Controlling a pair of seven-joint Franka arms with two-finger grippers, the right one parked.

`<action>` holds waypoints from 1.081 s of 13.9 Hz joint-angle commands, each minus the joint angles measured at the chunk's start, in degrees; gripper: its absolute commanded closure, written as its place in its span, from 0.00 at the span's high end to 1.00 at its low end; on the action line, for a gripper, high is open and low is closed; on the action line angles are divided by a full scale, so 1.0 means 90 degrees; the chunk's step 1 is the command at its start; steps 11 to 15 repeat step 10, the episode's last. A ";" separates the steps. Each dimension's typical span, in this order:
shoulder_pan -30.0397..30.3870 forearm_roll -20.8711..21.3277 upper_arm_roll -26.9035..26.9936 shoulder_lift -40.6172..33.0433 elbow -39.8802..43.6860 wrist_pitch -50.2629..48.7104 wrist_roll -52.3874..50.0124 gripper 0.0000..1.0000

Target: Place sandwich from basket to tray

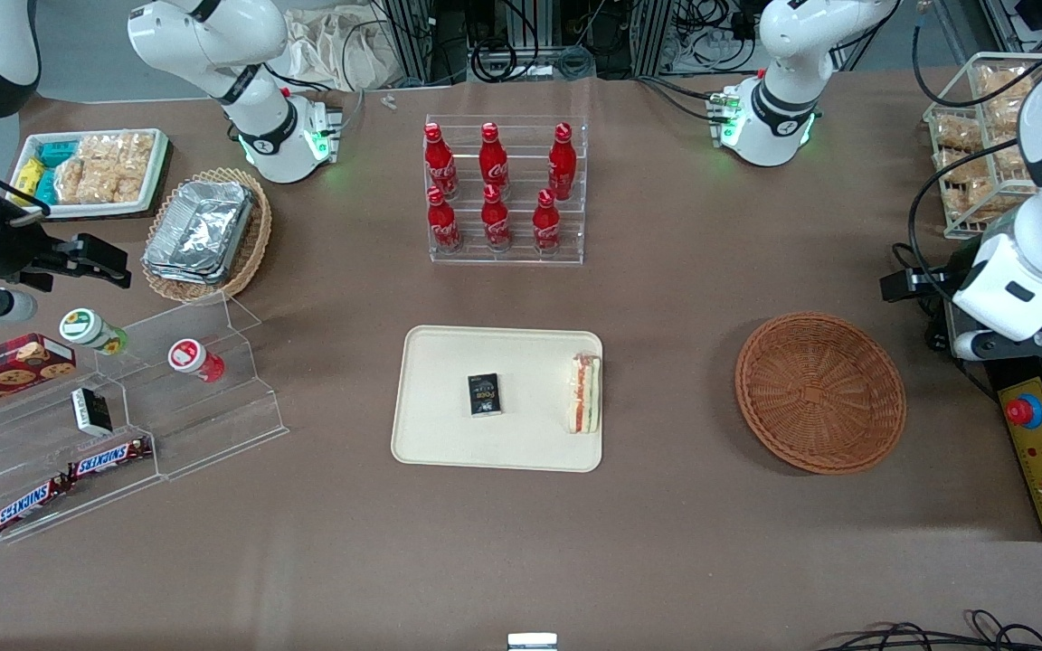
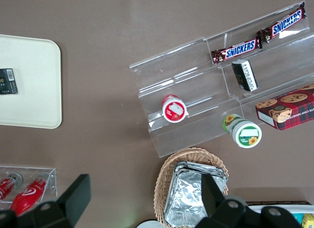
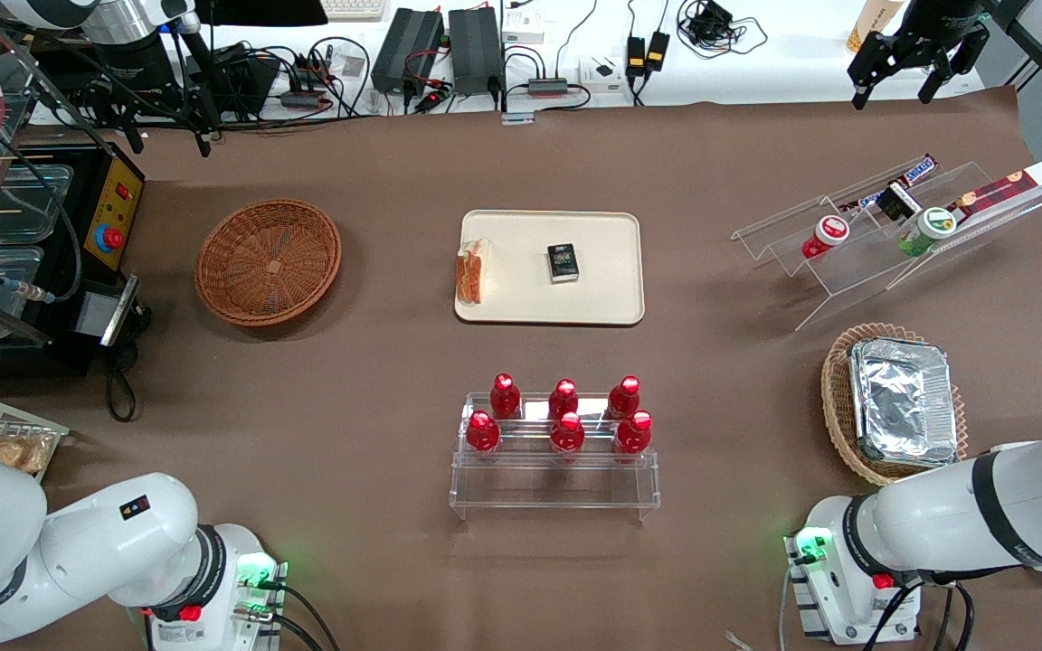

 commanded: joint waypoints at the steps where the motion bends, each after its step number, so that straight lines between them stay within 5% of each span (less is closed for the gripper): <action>1: -0.0549 -0.0285 0.0871 -0.0348 -0.0213 -0.0076 0.0536 1.00; 5: -0.2934 -0.0608 0.3559 -0.0583 -0.0339 -0.0047 0.0829 1.00; 15: -0.3035 -0.0618 0.3690 -0.0485 -0.0310 -0.0066 0.0888 1.00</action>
